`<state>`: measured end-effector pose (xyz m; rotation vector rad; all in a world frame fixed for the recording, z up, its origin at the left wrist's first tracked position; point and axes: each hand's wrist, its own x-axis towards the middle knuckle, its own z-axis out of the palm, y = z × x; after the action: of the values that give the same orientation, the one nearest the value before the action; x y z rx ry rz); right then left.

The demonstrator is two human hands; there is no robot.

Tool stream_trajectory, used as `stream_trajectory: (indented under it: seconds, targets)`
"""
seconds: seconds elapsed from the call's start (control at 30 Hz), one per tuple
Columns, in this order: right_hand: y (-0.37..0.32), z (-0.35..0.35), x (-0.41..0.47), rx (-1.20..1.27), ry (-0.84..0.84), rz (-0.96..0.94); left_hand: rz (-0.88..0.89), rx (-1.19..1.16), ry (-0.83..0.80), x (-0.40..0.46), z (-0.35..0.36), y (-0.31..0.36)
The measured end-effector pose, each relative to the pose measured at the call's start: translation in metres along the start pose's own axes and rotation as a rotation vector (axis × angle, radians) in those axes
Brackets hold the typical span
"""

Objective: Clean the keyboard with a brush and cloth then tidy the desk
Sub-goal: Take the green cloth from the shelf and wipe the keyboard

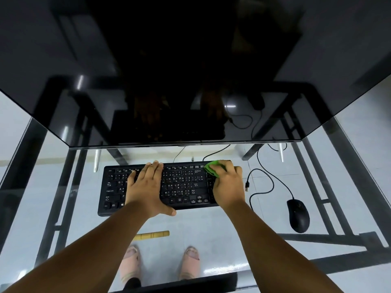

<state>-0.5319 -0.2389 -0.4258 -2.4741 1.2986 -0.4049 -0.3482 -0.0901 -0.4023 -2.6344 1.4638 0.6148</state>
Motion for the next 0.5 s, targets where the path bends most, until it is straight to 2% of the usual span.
stream_trajectory:
  seconds: [0.07, 0.17, 0.23, 0.4, 0.5]
  targets:
    - [0.007, -0.004, 0.001, -0.005, -0.005, 0.002, -0.002, 0.010, -0.003, 0.000, 0.000, 0.001]
    - [0.013, -0.007, 0.009, -0.019, 0.037, 0.183, -0.006, 0.016, 0.001, 0.000, -0.002, 0.002]
    - [0.006, -0.005, 0.012, -0.003, 0.045, 0.232, -0.004, 0.020, 0.005, 0.001, -0.003, 0.002]
    - [-0.005, -0.004, 0.008, 0.027, -0.064, -0.022, -0.001, 0.023, 0.010, 0.002, -0.003, 0.001]
    - [0.010, -0.010, 0.018, -0.018, -0.038, 0.092, 0.004, 0.022, 0.009, 0.002, -0.003, 0.001]
